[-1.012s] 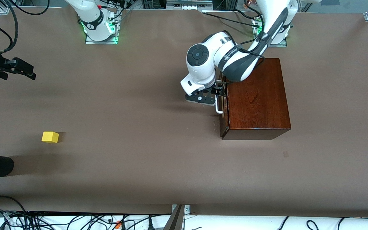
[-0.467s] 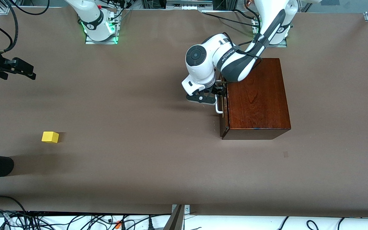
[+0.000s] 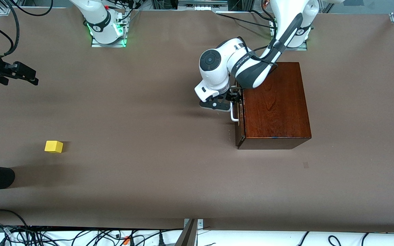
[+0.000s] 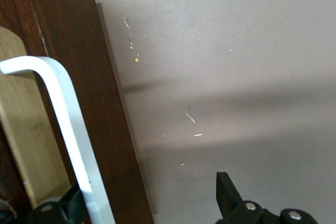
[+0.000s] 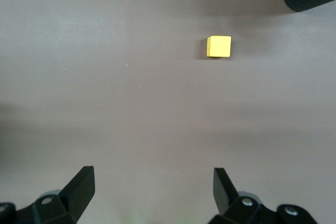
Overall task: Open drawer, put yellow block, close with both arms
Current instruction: 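Pull the drawer open by its handle with the left gripper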
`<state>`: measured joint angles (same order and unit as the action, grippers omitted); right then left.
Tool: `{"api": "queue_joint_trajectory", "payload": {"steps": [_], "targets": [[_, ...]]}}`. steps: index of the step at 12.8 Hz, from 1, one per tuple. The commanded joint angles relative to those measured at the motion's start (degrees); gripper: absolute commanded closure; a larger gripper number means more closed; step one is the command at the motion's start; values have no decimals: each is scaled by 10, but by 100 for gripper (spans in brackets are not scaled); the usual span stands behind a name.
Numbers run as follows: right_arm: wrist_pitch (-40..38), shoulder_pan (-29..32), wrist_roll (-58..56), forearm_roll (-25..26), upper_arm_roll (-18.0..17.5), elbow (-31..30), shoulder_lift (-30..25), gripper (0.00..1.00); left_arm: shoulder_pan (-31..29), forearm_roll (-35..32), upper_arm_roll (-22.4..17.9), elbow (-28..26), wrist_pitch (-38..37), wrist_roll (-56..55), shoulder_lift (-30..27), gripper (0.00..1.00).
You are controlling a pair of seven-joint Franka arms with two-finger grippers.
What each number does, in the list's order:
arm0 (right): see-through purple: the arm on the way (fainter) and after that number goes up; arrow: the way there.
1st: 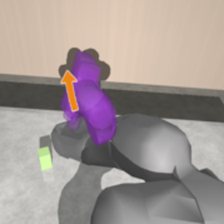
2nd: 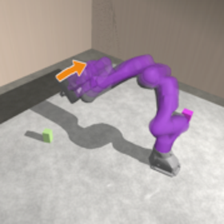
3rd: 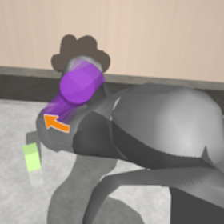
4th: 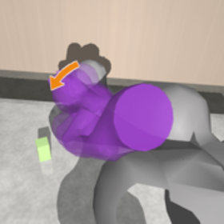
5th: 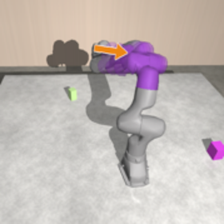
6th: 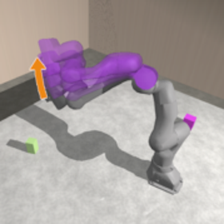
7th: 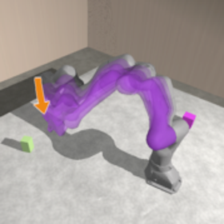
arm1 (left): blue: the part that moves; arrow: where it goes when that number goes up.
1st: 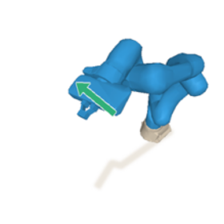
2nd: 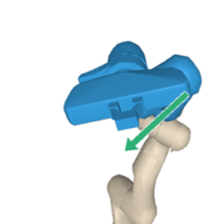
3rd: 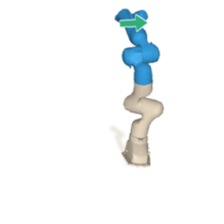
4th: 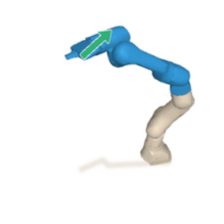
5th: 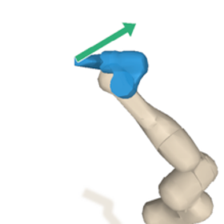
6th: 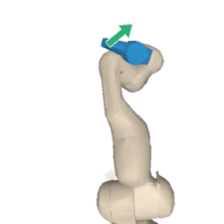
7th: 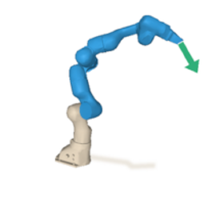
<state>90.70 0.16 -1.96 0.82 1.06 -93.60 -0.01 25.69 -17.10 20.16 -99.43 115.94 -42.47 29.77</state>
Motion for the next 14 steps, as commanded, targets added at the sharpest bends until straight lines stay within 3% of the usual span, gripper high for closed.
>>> {"api": "queue_joint_trajectory", "payload": {"steps": [1, 7, 14], "targets": [[-1, 8, -7, 6, -4, 0, -6, 0, 4, -16, -1, -7, 27, -27, 5, 0], [9, 8, 0, 3, -3, 2, -3, 0, 21, -12, 0, 5, 81, -73, 27, 0], [22, 12, -2, 2, -1, 13, 13, 0, 51, -6, 0, 78, 87, -81, 72, 0]]}}
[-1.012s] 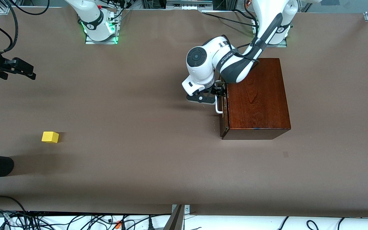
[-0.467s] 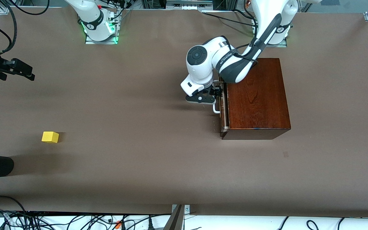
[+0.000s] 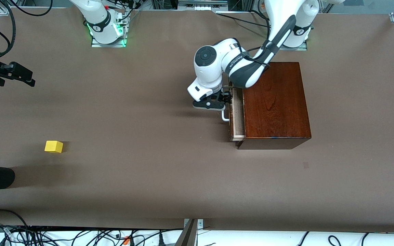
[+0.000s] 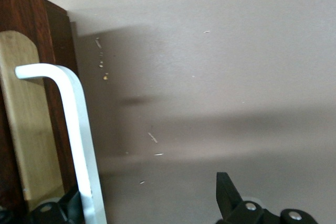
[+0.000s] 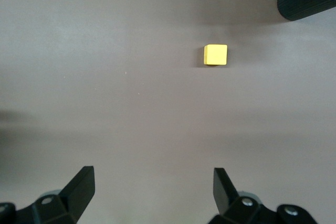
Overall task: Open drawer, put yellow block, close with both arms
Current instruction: 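Pull the drawer open by its handle with the left gripper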
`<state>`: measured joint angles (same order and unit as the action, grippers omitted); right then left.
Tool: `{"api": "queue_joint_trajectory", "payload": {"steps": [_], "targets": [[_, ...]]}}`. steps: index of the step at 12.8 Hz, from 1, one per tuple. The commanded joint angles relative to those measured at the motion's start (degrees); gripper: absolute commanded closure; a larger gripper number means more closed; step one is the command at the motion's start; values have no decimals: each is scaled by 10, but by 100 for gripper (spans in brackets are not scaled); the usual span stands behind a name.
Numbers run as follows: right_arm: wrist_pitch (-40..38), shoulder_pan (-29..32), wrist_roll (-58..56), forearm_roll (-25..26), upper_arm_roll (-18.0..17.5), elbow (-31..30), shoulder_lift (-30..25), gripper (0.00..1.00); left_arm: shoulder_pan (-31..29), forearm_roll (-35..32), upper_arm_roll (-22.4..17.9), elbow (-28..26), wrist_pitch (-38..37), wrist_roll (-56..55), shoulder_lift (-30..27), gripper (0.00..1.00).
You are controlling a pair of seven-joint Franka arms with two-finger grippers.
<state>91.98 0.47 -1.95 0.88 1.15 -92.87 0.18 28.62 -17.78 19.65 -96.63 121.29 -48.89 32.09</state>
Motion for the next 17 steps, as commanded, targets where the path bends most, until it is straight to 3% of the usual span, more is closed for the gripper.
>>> {"api": "queue_joint_trajectory", "payload": {"steps": [1, 3, 7, 10, 14, 17], "targets": [[20, 16, -2, 2, -1, 6, 19, 0, 22, 2, 6, 57, 33, -16, 53, 0], [37, 37, -9, 4, 3, 21, 60, 0, 28, 23, 6, 72, 33, -16, 55, 0], [32, 73, -62, 3, 23, 172, 193, 0, 30, 24, 6, 76, 32, -11, 54, 0], [36, 85, -67, 3, 23, 230, 244, 0, 30, 17, 6, 78, -6, -9, 43, 0], [67, 86, -62, -2, 22, 225, 304, 0, 42, 15, 8, 108, -107, -8, 15, 0], [139, 87, -63, -26, 22, 171, 335, 0, 38, 15, 8, 135, -177, 18, -8, 0]]}}
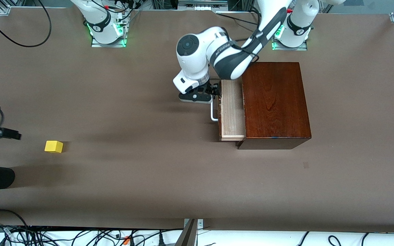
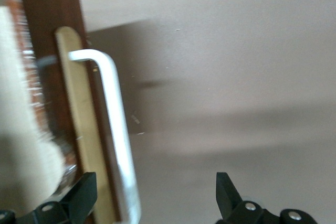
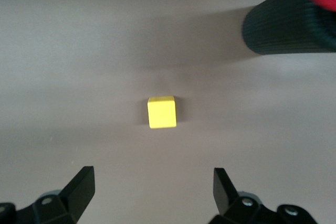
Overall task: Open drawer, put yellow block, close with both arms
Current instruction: 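Pull the drawer open by its handle with the left gripper, then grasp the yellow cube with the right gripper while the left gripper withdraws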
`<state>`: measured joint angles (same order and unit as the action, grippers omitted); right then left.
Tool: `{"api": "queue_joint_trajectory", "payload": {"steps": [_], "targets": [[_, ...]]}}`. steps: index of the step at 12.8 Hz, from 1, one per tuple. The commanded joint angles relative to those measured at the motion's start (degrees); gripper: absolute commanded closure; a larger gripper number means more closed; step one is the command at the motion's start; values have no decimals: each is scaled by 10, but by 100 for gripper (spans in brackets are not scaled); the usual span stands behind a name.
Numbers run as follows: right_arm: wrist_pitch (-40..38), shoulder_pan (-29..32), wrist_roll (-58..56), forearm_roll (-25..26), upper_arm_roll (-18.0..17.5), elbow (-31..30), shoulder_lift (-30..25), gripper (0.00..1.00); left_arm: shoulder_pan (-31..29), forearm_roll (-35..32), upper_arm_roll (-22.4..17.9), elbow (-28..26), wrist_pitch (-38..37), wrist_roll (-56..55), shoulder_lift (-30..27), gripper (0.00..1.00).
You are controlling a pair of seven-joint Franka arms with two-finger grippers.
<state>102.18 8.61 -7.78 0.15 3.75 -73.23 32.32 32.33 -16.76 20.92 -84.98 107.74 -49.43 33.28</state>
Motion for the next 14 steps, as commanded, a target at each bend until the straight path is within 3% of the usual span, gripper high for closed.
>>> {"api": "queue_joint_trajectory", "payload": {"steps": [1, 4, 7, 11, 14], "targets": [[69, 5, -5, -22, -4, -53, 15, 0, -3, 5, -7, 31, -64, 35, -33, 0], [182, 4, -6, -23, -5, -158, 18, 0, -33, 9, -12, 45, -130, 56, -81, 0], [279, 10, -6, -23, -5, -230, 20, 0, -109, 28, -5, 46, -191, 136, -126, 0], [339, 14, -8, -23, -5, -248, 53, 0, -227, 123, -15, 40, -220, 272, -182, 0], [359, 25, -24, -23, -5, -247, 68, 2, -292, 129, -37, -3, -218, 378, -241, 0]]}}
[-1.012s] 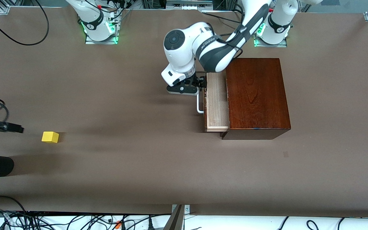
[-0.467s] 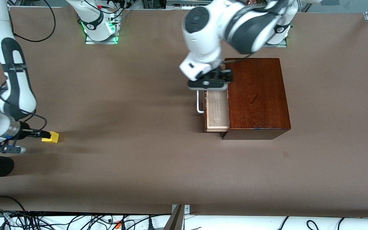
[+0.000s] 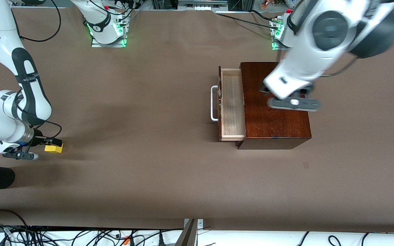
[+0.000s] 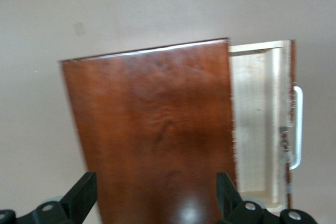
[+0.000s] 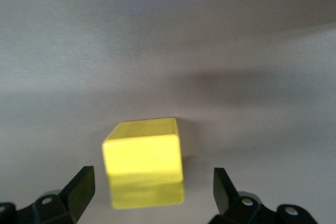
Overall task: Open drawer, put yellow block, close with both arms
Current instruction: 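Grasp the yellow cube with the right gripper while the left gripper withdraws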
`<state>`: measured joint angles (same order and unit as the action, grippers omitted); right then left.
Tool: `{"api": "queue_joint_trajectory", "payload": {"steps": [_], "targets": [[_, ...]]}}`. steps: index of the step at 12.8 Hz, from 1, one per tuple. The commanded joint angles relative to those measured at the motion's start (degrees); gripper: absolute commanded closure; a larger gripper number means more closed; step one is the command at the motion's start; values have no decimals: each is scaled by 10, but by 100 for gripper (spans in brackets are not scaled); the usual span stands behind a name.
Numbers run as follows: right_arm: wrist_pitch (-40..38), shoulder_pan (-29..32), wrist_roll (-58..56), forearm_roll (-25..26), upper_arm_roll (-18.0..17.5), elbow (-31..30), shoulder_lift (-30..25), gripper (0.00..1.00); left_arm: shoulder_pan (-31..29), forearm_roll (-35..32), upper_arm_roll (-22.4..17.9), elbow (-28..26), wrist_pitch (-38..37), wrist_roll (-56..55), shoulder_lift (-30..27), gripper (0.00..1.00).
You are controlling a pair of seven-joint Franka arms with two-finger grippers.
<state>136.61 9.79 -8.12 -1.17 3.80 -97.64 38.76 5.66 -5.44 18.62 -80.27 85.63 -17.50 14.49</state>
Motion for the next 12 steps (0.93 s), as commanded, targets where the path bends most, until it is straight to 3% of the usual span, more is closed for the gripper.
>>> {"api": "queue_joint_trajectory", "payload": {"steps": [1, 4, 5, 7, 12], "targets": [[16, 13, -20, -10, -6, -1, 3, 18, -27, 18, -47, -60, 8, 89, -71, 0], [10, 11, -34, -10, -8, 3, -6, 94, -16, 65, -145, -113, 27, 175, -117, 0], [2, 11, -35, -10, -9, 3, -21, 100, -11, 64, -163, -144, 55, 182, -143, 0], [-50, 9, -31, -10, -11, 5, -71, 100, -12, 63, -182, -182, 91, 174, -180, 0], [-273, 4, -29, -5, -13, 32, -236, 100, -12, 28, -168, -157, 42, 139, -173, 0]]}}
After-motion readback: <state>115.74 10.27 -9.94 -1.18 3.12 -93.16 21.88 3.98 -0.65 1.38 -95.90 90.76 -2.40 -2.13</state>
